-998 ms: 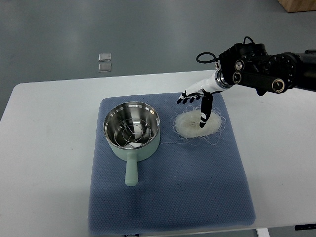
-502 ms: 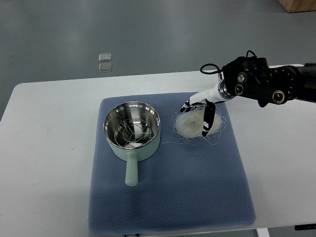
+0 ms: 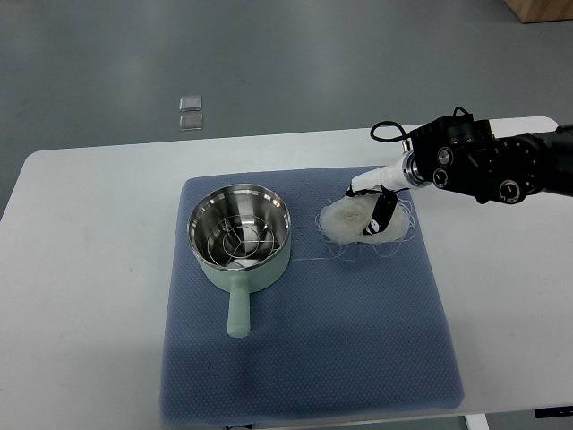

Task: Put vermicelli into pot with right hand
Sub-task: 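Lift the vermicelli with the right hand and carry it toward the pot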

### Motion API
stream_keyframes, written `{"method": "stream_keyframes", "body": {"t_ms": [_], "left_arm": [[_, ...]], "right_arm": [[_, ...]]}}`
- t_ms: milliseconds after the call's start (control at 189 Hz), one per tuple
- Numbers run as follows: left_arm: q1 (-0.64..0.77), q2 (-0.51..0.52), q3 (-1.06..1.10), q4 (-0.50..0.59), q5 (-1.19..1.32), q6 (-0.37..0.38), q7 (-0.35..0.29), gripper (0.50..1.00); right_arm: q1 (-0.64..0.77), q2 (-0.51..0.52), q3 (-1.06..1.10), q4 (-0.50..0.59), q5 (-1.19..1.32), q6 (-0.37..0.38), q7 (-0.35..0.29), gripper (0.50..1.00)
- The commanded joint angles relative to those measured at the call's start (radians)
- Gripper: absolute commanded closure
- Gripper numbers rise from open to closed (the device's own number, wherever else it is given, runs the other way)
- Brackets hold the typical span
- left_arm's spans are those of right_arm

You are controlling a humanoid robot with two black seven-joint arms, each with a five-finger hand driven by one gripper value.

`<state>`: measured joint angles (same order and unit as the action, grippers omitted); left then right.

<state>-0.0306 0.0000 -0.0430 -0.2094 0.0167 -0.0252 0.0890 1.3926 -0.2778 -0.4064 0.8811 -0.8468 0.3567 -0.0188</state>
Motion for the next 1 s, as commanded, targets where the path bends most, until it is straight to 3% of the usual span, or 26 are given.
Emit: {"method": "stream_keyframes", "body": {"t_ms": [0,354,507,718,993], "left_arm": [[0.000,0.000,-0.002,0.001,0.000,0.001,0.000,0.500],[0.000,0.000,0.000,-0.004,0.000,-0.001,0.000,0.500],[0.000,0.000,0.002,-0.007,0.002,-0.001,0.000,0.500],[0.000,0.000,0.000,-0.005,0.000,-0.001,0.000,0.500],[0.000,0.000,0.002,-0.007,0.002,-0.001,0.000,0.500]], "right_arm": [[0.049,-0.015,0.026,0.016,0.006,0.011,0.000,1.000],[0.436,-0.195,0.044,0.226,0.040,0.139,0.000,1.000],[0.485,-0.198,0.044,0.262,0.061,0.136,-0.001,1.000],[0.476,-0.097,0.043,0.240,0.066,0.041,0.000,1.000],[0.419,0.121,0.043,0.130,0.130,0.004,0.003,1.000]]}}
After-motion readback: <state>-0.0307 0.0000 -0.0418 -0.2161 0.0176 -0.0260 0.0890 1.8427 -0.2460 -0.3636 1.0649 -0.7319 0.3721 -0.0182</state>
